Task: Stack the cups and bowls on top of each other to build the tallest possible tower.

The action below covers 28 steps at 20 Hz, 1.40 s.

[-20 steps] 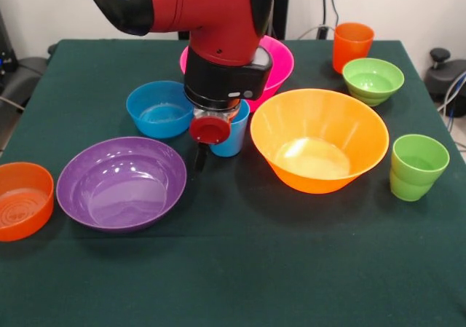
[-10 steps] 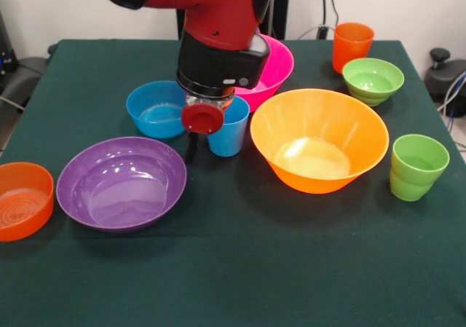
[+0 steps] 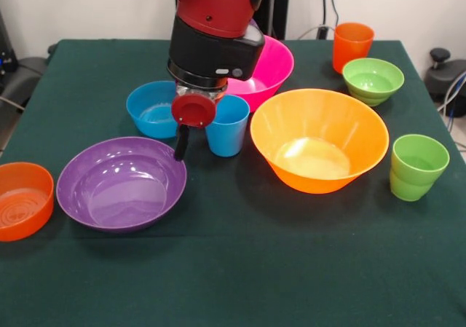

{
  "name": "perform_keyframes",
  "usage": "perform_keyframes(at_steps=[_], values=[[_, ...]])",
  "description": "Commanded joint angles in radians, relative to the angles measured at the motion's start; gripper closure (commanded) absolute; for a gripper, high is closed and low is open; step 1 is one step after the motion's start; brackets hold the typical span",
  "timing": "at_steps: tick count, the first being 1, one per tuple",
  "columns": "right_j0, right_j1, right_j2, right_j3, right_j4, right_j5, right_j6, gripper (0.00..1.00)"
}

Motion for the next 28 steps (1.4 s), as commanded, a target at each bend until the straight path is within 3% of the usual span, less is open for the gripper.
perform_keyframes(at_steps=[1,7,12,24,28], values=[[0.020,0.047,-0.039,-0.028,-0.043,0.019,-0.081,0.00],[0.015,0.105,-0.048,-0.052,-0.046,0.022,-0.096,0.00],[0.009,0.110,-0.051,-0.048,-0.052,0.019,-0.107,0.00],[0.052,0.091,-0.077,-0.033,-0.074,0.005,0.008,0.00],[0.078,0.078,-0.098,-0.028,-0.073,0.009,0.098,0.00]])
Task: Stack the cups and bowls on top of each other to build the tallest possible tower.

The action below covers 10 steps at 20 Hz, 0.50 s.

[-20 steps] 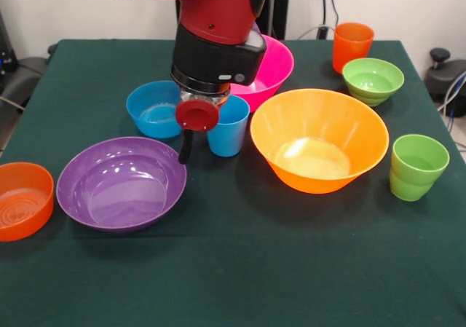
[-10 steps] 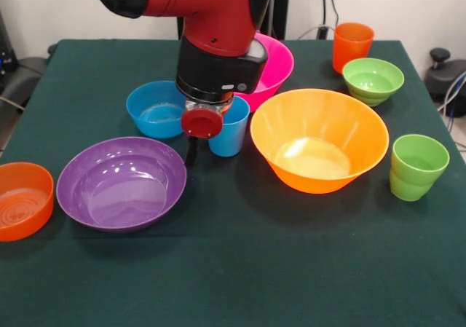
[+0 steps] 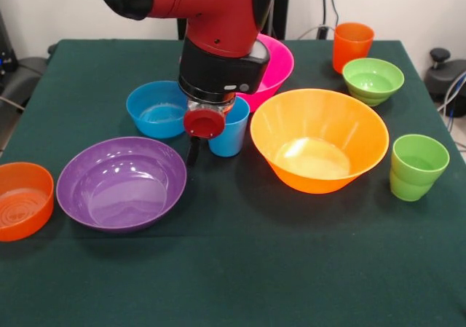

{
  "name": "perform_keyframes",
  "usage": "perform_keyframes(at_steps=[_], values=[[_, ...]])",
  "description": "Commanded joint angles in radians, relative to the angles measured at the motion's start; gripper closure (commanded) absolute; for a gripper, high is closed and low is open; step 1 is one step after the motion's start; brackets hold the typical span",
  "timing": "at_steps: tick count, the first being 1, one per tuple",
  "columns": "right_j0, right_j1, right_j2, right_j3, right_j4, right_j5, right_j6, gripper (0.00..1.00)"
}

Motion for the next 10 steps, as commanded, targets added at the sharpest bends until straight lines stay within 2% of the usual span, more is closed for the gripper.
perform_keyframes(at_steps=[1,10], values=[[0.075,0.013,-0.090,-0.023,-0.075,0.008,0.139,0.00],[0.131,0.018,-0.146,-0.031,-0.064,-0.034,0.322,0.00]])
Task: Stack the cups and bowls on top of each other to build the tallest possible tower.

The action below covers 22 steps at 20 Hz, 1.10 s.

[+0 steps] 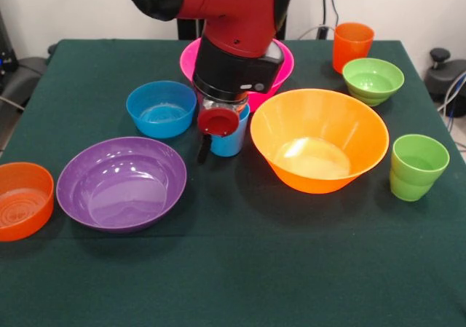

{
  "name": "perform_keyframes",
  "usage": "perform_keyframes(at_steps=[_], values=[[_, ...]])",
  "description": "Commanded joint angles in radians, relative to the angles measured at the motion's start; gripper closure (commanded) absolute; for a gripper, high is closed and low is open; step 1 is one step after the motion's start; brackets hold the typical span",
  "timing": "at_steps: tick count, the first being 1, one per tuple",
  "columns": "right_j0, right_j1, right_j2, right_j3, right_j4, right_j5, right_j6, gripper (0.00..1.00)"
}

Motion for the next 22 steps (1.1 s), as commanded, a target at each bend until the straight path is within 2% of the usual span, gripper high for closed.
perform_keyframes(at_steps=[1,5,10,22], values=[[0.074,0.030,-0.106,-0.038,-0.071,-0.042,0.355,0.00],[0.088,0.041,-0.126,-0.047,-0.064,-0.065,0.389,0.00],[0.096,0.042,-0.141,-0.050,-0.064,-0.079,0.376,0.00],[0.065,0.023,-0.119,-0.050,-0.056,-0.103,0.222,0.00]])
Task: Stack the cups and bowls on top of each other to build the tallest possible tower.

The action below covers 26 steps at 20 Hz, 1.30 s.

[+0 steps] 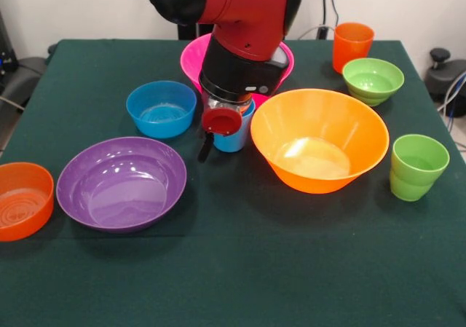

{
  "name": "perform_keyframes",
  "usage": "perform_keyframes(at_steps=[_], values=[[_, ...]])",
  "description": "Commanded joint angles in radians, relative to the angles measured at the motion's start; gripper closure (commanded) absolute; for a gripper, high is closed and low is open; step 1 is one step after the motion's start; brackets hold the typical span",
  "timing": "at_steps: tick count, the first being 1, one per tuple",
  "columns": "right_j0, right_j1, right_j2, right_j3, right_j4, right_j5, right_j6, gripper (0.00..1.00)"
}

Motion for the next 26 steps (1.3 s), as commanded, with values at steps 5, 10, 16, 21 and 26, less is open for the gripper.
perform_keyframes(at_steps=[5,10,16,21,26], values=[[-0.045,-0.017,0.006,-0.047,-0.057,-0.069,-0.047,0.00],[-0.098,-0.075,0.065,-0.013,-0.023,-0.052,-0.218,0.00],[-0.165,-0.120,0.150,0.001,0.028,0.001,-0.429,0.00],[-0.212,-0.122,0.203,-0.002,0.036,0.000,-0.559,0.00],[-0.229,-0.088,0.213,-0.010,0.058,0.045,-0.625,0.00]])
